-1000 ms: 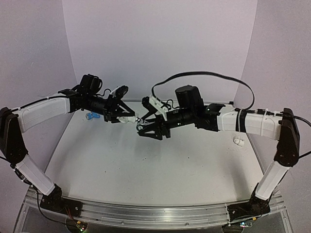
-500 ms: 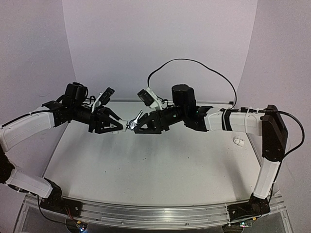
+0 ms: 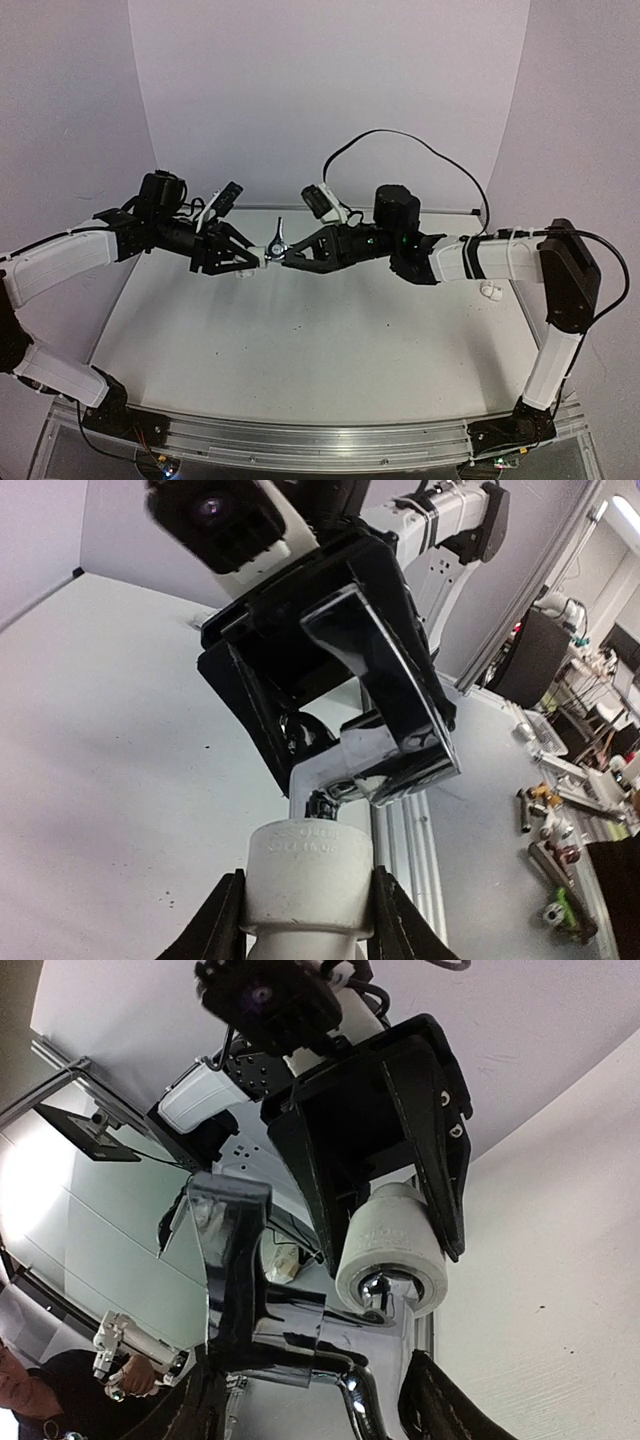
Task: Install the water faucets
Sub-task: Screw the water faucet onto the adaptor.
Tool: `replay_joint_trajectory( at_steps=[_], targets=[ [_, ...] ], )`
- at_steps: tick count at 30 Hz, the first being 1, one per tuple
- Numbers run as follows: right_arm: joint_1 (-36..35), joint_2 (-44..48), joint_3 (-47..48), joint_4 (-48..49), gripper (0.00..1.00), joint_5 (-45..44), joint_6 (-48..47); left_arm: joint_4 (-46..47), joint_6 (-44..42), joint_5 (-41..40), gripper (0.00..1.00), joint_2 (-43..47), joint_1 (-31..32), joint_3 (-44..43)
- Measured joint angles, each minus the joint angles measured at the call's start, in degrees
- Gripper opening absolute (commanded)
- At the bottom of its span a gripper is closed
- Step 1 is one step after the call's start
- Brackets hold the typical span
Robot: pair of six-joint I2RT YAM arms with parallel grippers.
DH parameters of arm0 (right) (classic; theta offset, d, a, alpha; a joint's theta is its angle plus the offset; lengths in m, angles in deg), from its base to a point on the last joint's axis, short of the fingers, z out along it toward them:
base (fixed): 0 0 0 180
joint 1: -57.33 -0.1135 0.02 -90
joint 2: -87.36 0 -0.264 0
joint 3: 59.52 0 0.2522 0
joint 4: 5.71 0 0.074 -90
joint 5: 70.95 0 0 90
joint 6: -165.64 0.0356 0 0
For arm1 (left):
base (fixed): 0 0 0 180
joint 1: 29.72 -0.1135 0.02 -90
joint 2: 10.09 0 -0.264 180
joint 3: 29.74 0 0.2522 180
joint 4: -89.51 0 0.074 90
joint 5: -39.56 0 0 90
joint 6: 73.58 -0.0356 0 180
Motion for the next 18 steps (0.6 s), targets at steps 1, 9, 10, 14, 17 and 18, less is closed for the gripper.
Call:
replay_joint_trajectory(
  at_steps=[1, 9, 10, 14, 17, 18],
  targets=[
    [0.2, 1.1, -1.8, 1.2, 0.69, -1.0, -1.4, 0.6, 2.3, 0.4, 0.00, -1.1, 0.4, -0.6],
    [4.2, 11.6, -10.3, -2.4, 0.86, -11.4, -30.5, 2.1, 21.2, 3.8, 0.00, -6.7, 0.0, -4.3],
    [4.3, 12.2, -10.3, -2.7, 0.86, -12.5, -33.0, 2.2, 22.8, 3.7, 0.00, -6.7, -0.2, -4.3],
    [2.9, 12.6, -9.8, -4.6, 0.85, -15.5, -40.2, 2.9, 27.8, 3.3, 0.00, -6.7, -0.4, -4.3],
    [0.2, 11.2, -8.4, -5.7, 0.80, -16.7, -43.0, 3.9, 30.1, 3.1, 0.00, -6.7, -0.4, -4.3],
    [-0.6, 10.5, -7.7, -6.0, 0.78, -17.1, -43.6, 4.1, 30.8, 2.9, 0.00, -6.7, -0.4, -4.3]
  ],
)
